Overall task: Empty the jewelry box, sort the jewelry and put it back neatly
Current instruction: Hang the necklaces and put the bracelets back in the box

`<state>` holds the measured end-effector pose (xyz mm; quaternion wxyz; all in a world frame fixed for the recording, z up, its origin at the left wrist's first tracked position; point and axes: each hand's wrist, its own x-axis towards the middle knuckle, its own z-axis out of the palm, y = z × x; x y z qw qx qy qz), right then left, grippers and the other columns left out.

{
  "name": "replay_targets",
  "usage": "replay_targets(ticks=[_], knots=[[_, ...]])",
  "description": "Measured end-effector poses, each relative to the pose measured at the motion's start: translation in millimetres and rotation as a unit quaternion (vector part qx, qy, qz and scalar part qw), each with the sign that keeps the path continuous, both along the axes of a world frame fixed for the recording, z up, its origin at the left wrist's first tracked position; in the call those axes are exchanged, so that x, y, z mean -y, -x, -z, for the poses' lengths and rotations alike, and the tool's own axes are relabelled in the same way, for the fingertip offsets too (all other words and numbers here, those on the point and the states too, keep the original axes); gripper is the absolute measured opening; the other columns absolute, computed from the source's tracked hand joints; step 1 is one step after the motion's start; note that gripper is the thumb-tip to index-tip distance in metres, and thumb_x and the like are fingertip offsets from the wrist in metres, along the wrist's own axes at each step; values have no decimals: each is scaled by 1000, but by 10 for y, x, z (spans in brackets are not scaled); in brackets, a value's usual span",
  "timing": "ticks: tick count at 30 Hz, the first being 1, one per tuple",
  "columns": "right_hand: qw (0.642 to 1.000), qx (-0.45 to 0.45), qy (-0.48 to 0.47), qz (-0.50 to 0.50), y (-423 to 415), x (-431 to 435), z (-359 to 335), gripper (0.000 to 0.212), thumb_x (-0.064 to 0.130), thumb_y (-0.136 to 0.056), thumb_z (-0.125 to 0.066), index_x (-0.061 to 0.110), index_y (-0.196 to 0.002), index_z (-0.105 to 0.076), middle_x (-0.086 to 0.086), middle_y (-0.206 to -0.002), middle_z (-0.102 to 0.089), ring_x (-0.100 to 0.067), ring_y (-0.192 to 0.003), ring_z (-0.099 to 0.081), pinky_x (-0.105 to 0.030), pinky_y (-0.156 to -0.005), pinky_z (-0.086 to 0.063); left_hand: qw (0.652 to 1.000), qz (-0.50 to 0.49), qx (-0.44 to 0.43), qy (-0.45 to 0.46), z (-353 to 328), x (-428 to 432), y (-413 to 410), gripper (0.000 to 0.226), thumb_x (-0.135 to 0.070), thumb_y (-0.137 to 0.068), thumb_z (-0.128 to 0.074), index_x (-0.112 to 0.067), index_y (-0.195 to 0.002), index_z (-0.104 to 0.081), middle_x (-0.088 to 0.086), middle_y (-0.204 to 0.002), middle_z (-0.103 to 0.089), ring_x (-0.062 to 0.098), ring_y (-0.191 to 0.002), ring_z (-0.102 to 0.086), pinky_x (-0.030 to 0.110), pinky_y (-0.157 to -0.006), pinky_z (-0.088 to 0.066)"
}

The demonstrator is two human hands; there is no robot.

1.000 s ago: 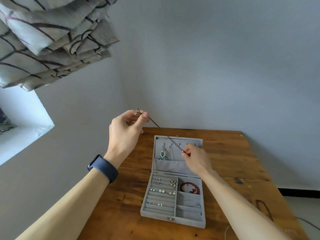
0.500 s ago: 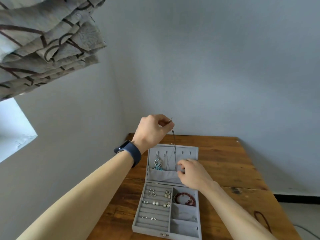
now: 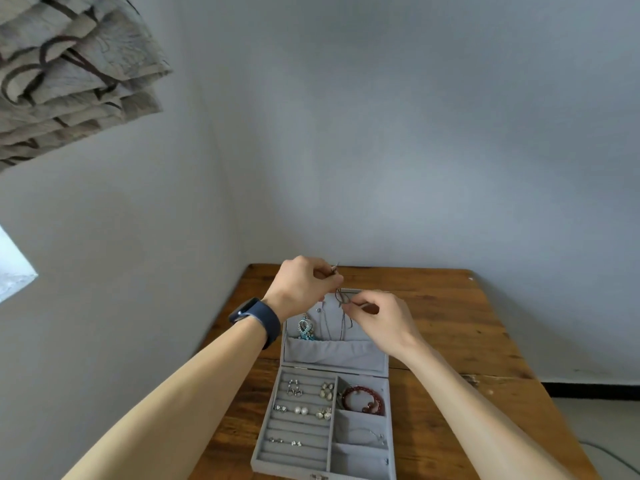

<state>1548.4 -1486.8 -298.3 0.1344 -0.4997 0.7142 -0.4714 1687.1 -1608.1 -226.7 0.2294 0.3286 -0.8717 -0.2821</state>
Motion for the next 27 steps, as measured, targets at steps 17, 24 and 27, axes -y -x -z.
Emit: replay_targets(ticks=[17,24,27], knots=[[994,-73,-72,-41,-132,63,204,26,42,-94,-62,26,-74,-69,8,-67,-62,-4,-61,-58,-14,-51,-36,995,-41,76,41,345,34,-38,21,-54,-87,-67,-33,-88,-69,-14,-82,-67,6,-73,-63,22,-57,-44],[990,-42,-133,-11,-94,27,196,18,37,-97,-57,31,-92,-74,13,-81,-71,-6,-82,-66,-20,-67,-44,996,-60,-55,-23,378,72,-195,18,-40,-91,-69,-23,-87,-72,-9,-70,-71,-1,-55,-65,7,-54,-46],[984,-134,-114,8,-75,19,258,17,28,-96,-61,23,-105,-75,3,-102,-71,-16,-95,-64,-27,-80,-48,990,-84,-100,-51,337,85,-192,15,-39,-92,-69,-24,-94,-71,-11,-76,-72,1,-55,-65,8,-54,-48]])
